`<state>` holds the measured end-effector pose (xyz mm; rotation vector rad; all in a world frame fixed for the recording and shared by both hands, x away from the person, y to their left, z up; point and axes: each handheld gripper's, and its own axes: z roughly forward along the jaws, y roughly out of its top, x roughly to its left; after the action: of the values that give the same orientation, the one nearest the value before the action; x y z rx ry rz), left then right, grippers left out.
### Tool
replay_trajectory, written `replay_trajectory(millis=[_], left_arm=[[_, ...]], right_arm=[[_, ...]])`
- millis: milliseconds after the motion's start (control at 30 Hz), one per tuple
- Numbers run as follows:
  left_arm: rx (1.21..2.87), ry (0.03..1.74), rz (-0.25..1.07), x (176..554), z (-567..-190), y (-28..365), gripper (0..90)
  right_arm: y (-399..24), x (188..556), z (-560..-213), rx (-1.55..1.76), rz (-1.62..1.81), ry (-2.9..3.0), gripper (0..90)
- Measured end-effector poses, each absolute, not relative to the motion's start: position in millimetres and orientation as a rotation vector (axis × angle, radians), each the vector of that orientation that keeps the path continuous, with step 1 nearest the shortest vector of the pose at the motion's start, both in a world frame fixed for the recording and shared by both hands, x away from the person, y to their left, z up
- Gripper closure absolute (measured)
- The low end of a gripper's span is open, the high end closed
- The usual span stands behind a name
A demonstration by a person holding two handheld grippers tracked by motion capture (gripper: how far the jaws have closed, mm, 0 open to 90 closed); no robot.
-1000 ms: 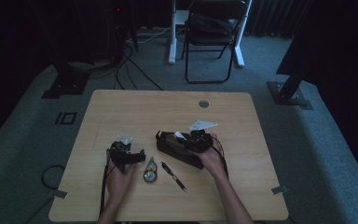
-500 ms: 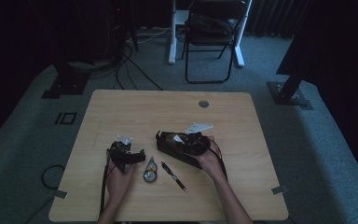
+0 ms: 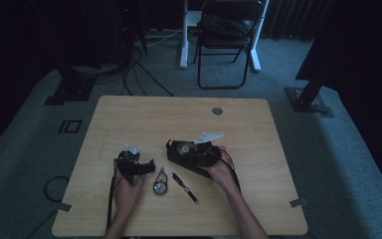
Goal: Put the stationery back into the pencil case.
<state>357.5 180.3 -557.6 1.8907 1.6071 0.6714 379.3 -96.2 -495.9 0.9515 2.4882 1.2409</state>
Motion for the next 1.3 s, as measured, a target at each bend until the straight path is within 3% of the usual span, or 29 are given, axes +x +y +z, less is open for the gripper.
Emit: replay_trajectory(millis=[200, 400, 1300], left_arm=[[1.897, 1.606, 0.67, 357.4, -557.4, 180.6, 1.5], [1.898, 1.605, 0.671, 357.3, -557.3, 180.4, 1.6], [1.9, 1.604, 0.671, 357.2, -557.3, 180.3, 1.5]], right_arm=[[-94.8, 373.8, -495.9, 0.934, 1.145, 2.515, 69.1], [-104.7, 368.0, -492.7, 0.957, 1.139, 2.495, 59.4], [-121.0, 346.4, -475.7, 0.902, 1.23, 2.39, 55.4]])
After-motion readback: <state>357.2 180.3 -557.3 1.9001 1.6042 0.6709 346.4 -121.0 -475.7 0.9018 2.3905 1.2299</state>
